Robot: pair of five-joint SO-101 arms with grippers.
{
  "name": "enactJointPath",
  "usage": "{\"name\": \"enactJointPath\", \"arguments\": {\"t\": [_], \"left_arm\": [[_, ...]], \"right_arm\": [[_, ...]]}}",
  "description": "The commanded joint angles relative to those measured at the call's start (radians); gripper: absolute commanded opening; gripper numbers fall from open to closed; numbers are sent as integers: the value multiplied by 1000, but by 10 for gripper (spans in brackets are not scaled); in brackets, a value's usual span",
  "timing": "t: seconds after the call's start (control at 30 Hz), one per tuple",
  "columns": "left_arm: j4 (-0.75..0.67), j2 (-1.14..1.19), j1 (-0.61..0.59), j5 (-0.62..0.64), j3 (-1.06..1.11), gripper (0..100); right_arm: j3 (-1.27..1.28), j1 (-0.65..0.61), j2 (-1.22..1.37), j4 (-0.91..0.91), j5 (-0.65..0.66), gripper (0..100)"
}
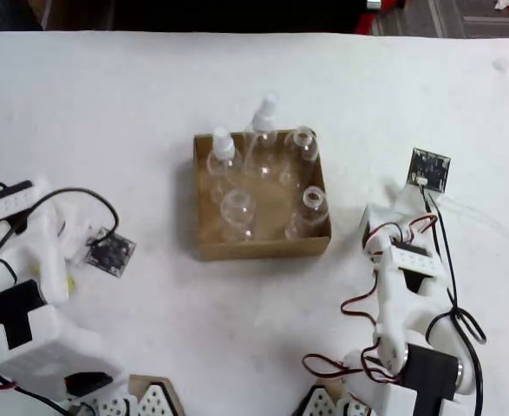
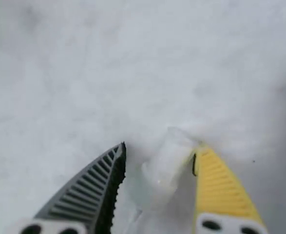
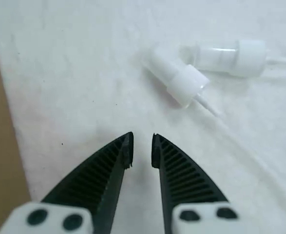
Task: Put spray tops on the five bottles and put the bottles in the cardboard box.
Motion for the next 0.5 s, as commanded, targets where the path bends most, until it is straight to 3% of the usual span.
{"name": "enactJointPath", "arguments": {"t": [0.0, 0.23, 0.33, 0.47], "left_arm": [[-58, -15, 12, -11, 18, 204], [-57, -15, 36, 43, 26, 27], [-29, -16, 81, 138, 15, 27], [135, -38, 153, 229, -78, 27]], "right_arm": [[-8, 10, -39, -19, 6, 49], [-8, 10, -39, -19, 6, 49], [-8, 10, -39, -21, 6, 49], [-8, 10, -39, -21, 6, 49]]}}
